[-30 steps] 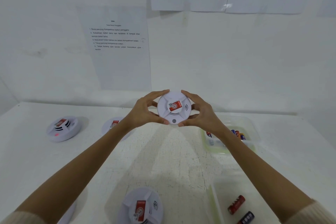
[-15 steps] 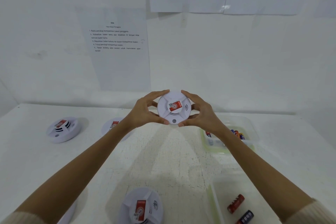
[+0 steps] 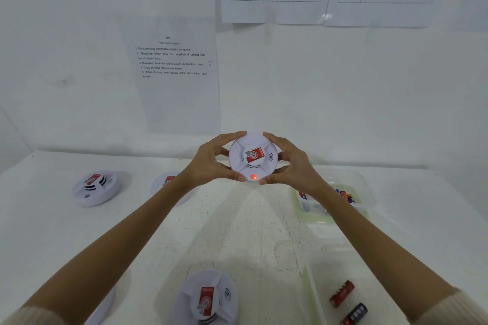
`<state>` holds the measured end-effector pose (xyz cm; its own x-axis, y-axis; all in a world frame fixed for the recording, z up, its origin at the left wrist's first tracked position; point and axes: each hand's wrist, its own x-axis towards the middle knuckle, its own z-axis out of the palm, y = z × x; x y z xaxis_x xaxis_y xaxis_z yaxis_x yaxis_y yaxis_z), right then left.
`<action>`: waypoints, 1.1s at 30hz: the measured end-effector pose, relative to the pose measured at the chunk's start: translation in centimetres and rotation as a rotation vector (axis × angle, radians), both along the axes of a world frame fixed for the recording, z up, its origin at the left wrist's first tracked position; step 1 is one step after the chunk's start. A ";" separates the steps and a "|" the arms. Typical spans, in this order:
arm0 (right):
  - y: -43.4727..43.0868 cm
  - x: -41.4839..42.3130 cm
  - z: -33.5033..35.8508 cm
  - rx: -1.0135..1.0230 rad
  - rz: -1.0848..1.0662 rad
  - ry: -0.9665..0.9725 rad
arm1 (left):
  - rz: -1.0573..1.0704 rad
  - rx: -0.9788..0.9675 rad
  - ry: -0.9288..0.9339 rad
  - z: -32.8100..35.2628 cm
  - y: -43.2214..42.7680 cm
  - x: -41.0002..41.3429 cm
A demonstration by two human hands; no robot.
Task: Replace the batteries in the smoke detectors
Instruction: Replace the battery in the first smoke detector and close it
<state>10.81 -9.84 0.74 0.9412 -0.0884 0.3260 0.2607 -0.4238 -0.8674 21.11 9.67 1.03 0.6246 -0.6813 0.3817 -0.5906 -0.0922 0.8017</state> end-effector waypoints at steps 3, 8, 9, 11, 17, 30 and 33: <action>0.1 -0.1 0.2 -0.018 -0.007 -0.002 | 0.000 0.002 -0.001 0.2 0.0 -0.1; 0.1 -0.3 0.4 -0.031 -0.018 0.009 | 0.002 -0.006 0.010 0.4 0.1 -0.3; 0.1 -0.3 0.4 -0.035 -0.021 0.009 | 0.002 -0.006 0.009 0.4 0.1 -0.3; 0.2 -0.3 0.5 -0.041 -0.023 0.009 | 0.002 -0.006 0.002 0.4 0.1 -0.4; 0.4 -0.4 0.6 -0.056 -0.030 0.009 | 0.008 -0.009 0.005 0.3 0.3 -0.4; 0.6 0.5 -0.5 -0.217 0.005 0.148 | 0.039 0.071 0.063 -0.6 0.1 0.1; 1.0 0.7 -2.0 -0.262 -0.043 0.204 | 0.027 0.158 0.113 -2.1 -0.1 0.4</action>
<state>11.55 -8.83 -1.24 0.9867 -0.0676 0.1477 0.0695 -0.6460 -0.7601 21.51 9.58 -1.07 0.6760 -0.7099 0.1979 -0.4936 -0.2368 0.8368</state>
